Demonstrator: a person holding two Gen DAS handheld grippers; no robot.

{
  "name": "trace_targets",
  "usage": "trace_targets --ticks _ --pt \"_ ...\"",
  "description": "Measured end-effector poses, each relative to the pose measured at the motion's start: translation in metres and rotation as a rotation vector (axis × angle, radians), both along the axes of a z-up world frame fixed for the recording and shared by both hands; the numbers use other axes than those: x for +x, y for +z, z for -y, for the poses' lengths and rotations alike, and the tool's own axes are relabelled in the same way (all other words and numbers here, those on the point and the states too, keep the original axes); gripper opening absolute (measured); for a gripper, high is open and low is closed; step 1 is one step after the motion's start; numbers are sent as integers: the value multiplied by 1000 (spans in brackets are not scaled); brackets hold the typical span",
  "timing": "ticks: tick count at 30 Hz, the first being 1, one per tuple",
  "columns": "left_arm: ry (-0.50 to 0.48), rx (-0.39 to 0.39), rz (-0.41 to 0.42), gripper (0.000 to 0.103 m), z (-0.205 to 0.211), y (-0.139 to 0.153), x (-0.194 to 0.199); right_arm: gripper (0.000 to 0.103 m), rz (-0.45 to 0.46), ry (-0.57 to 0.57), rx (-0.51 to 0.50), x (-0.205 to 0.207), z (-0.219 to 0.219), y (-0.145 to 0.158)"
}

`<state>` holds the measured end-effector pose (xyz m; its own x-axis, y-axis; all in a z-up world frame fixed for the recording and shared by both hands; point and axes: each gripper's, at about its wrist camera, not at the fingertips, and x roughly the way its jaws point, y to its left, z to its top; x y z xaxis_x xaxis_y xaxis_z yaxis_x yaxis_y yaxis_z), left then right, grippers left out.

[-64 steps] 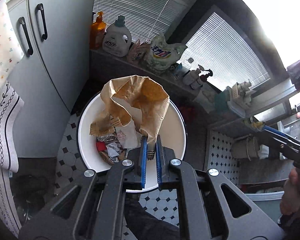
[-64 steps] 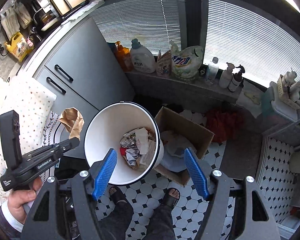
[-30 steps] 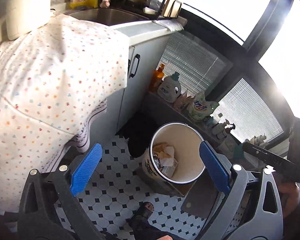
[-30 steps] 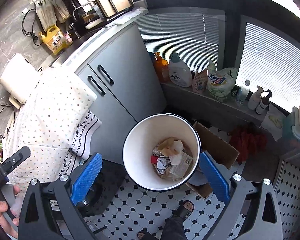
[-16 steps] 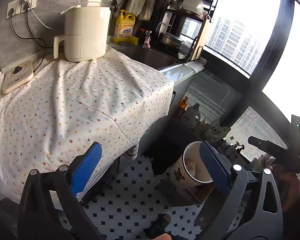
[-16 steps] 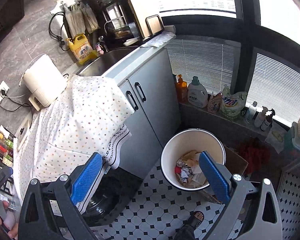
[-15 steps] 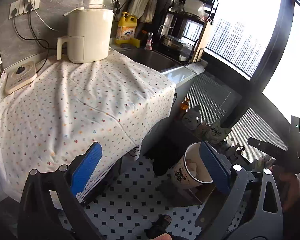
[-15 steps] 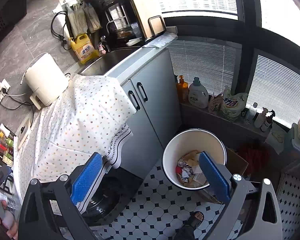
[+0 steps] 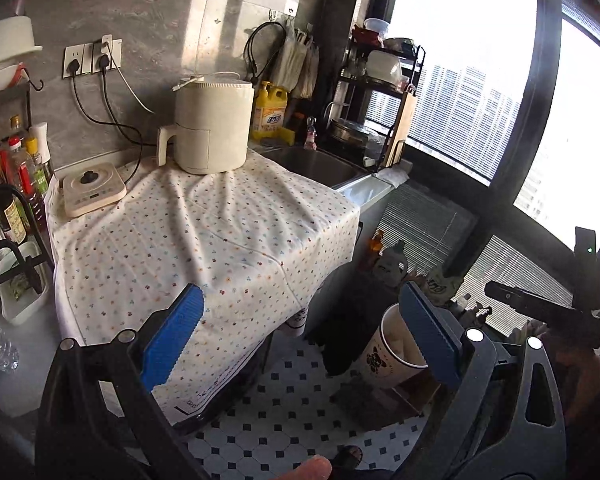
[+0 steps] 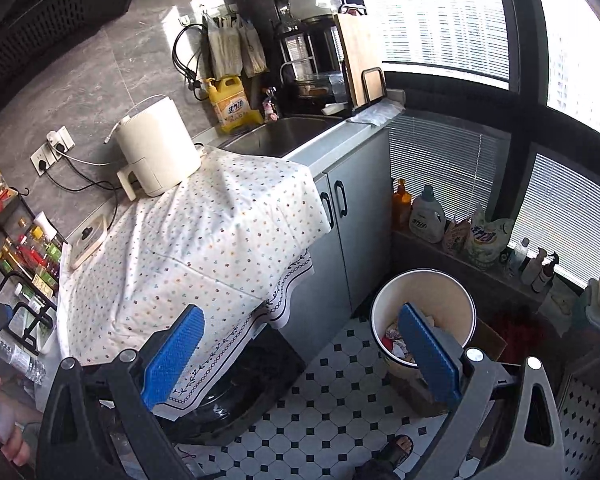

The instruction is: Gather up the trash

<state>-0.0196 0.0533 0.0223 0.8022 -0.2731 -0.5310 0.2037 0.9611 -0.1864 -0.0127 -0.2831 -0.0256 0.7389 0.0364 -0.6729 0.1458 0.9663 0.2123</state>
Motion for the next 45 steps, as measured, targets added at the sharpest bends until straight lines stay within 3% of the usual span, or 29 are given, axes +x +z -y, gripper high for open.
trace_targets --ticks 7,13,28,45 --pt "30 -1 41 97 -21 19 -30 95 85 34 10 -26 -32 46" --pt "68 2 77 97 -28 28 -47 95 105 87 -5 -39 -57 61" --pt "121 -27 114 97 -37 23 -72 95 102 120 -55 -71 -83 68" --pt "97 -49 117 97 -32 14 -80 95 113 102 -72 -92 -83 63"
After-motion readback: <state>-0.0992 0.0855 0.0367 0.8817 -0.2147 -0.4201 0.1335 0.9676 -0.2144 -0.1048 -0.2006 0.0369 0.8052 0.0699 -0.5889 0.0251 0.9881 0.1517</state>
